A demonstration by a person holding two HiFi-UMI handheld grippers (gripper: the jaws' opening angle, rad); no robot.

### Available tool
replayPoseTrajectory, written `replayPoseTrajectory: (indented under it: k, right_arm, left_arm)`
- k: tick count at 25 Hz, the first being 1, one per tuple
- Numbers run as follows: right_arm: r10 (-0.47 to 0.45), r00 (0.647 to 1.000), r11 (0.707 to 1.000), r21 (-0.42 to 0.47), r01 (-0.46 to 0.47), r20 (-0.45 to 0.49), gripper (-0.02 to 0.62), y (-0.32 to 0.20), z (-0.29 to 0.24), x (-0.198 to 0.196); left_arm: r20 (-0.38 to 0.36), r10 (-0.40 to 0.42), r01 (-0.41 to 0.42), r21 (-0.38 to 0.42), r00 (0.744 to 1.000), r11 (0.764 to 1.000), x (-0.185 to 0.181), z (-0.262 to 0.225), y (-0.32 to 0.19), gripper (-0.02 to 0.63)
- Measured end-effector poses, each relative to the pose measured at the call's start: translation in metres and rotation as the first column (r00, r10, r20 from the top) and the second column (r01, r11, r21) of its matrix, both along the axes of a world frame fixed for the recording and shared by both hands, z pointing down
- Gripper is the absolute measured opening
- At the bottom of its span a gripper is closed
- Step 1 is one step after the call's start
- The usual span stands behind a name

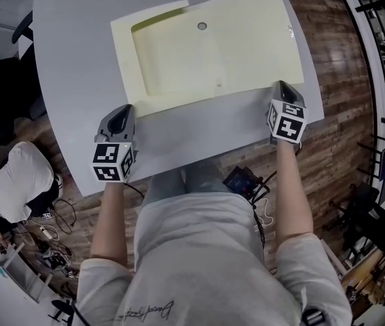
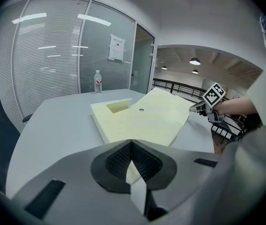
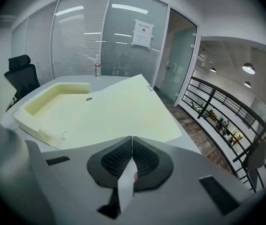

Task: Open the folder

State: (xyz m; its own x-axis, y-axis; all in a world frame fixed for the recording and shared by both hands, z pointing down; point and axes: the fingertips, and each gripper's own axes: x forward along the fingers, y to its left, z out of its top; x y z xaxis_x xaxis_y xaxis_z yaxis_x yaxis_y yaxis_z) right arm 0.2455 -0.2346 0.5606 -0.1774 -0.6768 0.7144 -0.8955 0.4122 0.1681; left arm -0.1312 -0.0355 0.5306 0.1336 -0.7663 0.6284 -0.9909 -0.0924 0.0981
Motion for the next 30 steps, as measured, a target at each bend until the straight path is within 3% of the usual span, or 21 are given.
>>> replayPoseTrajectory:
  k: [9, 19, 24, 30]
  right_arm:
    - [-0.009, 0.997, 0.998, 0.064, 0.004, 0.072, 0.023, 0.012, -0.038, -0.012]
    - [-0.107, 0.978, 0.990, 0.106, 0.089, 0.180, 0.023, 0.048, -0.074, -0.048]
    - [-0.205, 0.951, 0.974, 0.147, 0.174, 0.231, 0.023, 0.078, -0.104, -0.090]
    - [-0.296, 0.888, 0.954, 0.149, 0.259, 0.352, 0.023, 0.114, -0.132, -0.142]
  left_arm:
    - [-0.028, 0.028, -0.026, 0.077, 0.999, 0.997, 0.009, -0.034, 0.002, 0.008]
    - [-0.056, 0.035, -0.024, 0.179, 0.998, 0.984, 0.017, -0.074, 0.015, 0.009]
    - [-0.090, 0.032, -0.012, 0.216, 0.995, 0.976, 0.016, -0.090, 0.025, 0.009]
    - [-0.150, 0.031, 0.008, 0.251, 0.988, 0.968, 0.022, -0.113, 0.035, 0.009]
